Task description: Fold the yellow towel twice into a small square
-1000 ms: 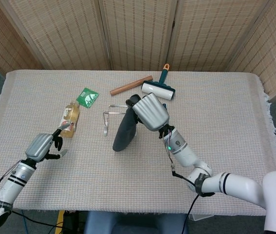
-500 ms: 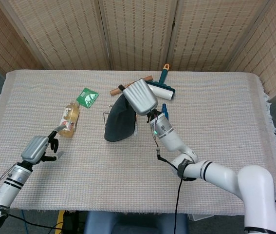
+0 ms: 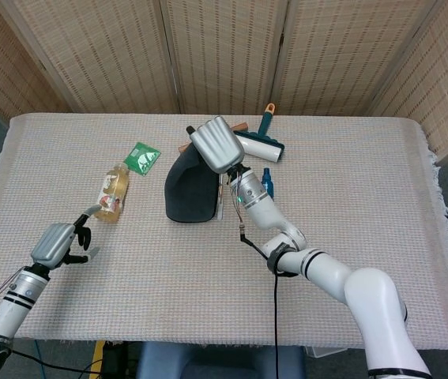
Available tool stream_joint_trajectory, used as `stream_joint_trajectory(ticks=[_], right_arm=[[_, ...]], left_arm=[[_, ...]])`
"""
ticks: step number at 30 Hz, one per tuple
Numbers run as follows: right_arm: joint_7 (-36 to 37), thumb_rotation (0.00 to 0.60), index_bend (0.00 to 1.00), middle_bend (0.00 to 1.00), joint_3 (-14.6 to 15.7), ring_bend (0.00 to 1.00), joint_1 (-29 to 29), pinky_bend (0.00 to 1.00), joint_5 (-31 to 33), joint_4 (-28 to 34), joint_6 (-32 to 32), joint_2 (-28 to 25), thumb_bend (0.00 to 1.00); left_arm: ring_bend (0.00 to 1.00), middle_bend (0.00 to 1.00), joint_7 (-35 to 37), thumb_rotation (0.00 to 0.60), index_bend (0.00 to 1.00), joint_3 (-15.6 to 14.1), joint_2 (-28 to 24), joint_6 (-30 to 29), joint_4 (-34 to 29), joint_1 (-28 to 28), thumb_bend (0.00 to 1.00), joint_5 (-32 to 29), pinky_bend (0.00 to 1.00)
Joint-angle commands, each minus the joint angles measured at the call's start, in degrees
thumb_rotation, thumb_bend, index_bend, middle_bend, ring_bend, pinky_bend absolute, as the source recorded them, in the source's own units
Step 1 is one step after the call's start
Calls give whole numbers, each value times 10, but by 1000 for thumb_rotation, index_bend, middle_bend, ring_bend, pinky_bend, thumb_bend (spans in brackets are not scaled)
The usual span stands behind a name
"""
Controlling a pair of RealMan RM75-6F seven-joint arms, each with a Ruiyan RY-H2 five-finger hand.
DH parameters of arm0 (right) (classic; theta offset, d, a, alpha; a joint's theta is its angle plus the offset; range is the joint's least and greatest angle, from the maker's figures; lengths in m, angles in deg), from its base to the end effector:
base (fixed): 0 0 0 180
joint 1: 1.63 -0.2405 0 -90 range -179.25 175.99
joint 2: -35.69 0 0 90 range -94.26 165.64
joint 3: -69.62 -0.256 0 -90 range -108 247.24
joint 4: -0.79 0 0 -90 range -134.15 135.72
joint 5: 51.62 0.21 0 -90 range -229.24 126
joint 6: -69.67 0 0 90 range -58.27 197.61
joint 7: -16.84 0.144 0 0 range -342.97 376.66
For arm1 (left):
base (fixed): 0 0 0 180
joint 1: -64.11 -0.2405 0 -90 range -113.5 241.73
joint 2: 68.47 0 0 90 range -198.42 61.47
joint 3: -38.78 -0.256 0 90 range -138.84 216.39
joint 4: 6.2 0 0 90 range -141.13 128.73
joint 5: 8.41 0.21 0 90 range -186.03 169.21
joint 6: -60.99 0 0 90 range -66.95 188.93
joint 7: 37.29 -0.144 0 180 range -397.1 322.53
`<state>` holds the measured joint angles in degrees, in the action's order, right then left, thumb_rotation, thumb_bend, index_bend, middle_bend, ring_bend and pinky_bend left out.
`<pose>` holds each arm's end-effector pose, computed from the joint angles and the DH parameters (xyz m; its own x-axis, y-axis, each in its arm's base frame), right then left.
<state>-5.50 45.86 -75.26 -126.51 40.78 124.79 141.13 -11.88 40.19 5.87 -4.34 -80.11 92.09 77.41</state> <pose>0.0357 -0.4836 0.0068 0.5728 0.4162 0.7061 -0.5498 -0.4438 0.7076 -0.2854 0.3065 0.0881 0.1925 0.2625 0.9455 0.9625 -0.2382 -0.1298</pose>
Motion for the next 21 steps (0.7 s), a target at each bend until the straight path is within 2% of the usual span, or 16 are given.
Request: stream_joint_trajectory(ticks=[1,4,7,11,12,15,21], right_arm=[[22,600,728,924,3,1000,-19,1000,3,-43,-14,23,510],[29,600,686,923,3,1000,-28,1000,9,-69,-22,34,506],[29,600,472,923,1,1000,-34,1000,17,-85,-29,42,480],[24,600,136,920,-1,1000,-37,1000,26,-93,-32,47,435],[23,600,81,918,-1,1000,-38,1000,27,-93,-32,47,435],[22,600,5,917,1,1000,-36,1000,29,-91,-30,45,425],[18,600,0,917,10,1000,-24,1000,30,-74,-22,33,409]], left_arm=[[619,712,0,600,7,-1,-1,0,0,-1,357,0,837],[619,711,0,600,7,-1,-2,0,0,-4,357,0,837],[619,711,2,600,7,-1,-1,0,1,-6,357,-1,837],[619,711,3,600,7,-2,0,1,2,-7,357,0,837],[619,711,3,600,7,-2,1,0,2,-7,357,1,837],[619,712,2,600,7,-2,2,1,3,-7,357,2,837],[619,711,-1,600,7,1,1,-2,-1,-7,357,4,836]])
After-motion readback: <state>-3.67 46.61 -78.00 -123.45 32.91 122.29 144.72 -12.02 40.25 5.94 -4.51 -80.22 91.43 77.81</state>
